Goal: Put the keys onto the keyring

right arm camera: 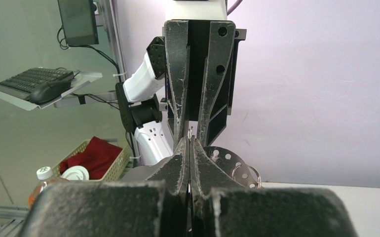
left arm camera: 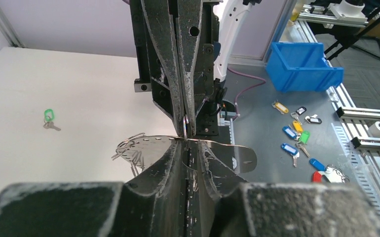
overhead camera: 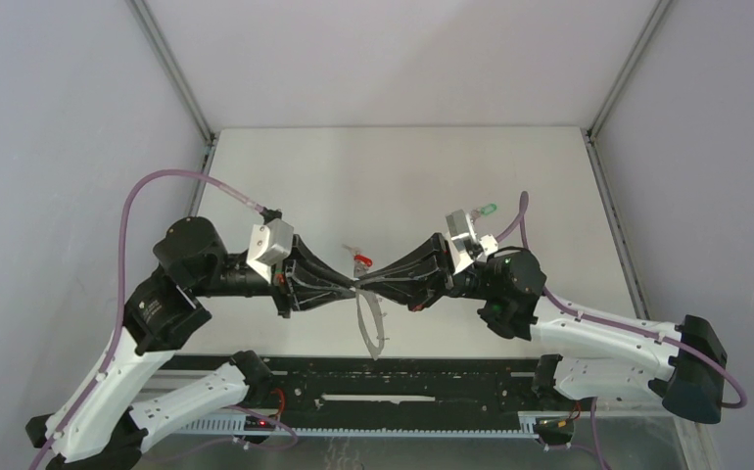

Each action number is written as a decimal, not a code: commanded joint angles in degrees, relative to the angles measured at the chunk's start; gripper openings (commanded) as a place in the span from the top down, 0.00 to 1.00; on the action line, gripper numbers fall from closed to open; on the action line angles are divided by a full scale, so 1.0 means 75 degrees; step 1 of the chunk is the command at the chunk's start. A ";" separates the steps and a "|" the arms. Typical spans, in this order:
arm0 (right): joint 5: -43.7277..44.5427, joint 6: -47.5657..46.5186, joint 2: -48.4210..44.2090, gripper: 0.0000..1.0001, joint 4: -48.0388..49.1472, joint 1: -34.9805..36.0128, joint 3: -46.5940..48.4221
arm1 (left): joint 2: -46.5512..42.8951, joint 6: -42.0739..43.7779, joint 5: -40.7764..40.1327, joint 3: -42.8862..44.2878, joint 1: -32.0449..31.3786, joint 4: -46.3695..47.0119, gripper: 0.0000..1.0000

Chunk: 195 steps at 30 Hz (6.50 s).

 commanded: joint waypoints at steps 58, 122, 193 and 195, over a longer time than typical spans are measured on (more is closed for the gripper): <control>0.1124 -0.3820 -0.0762 0.62 -0.5959 0.0986 0.1679 | -0.0824 0.2735 -0.0909 -0.1008 -0.0671 -0.0480 1.00; 0.2894 -0.1910 -0.1564 0.00 -0.7884 -0.0392 0.1576 | -0.1070 0.0962 -0.0867 -0.1819 0.0013 0.0362 1.00; 0.3531 0.1406 0.6754 0.47 -0.8657 -0.7437 0.4129 | -0.0748 0.1354 -0.0102 -0.1844 0.1396 0.0458 1.00; 0.3642 0.1445 0.6730 0.49 -0.8710 -0.7419 0.4125 | -0.0758 0.1379 -0.0102 -0.1838 0.1404 0.0454 1.00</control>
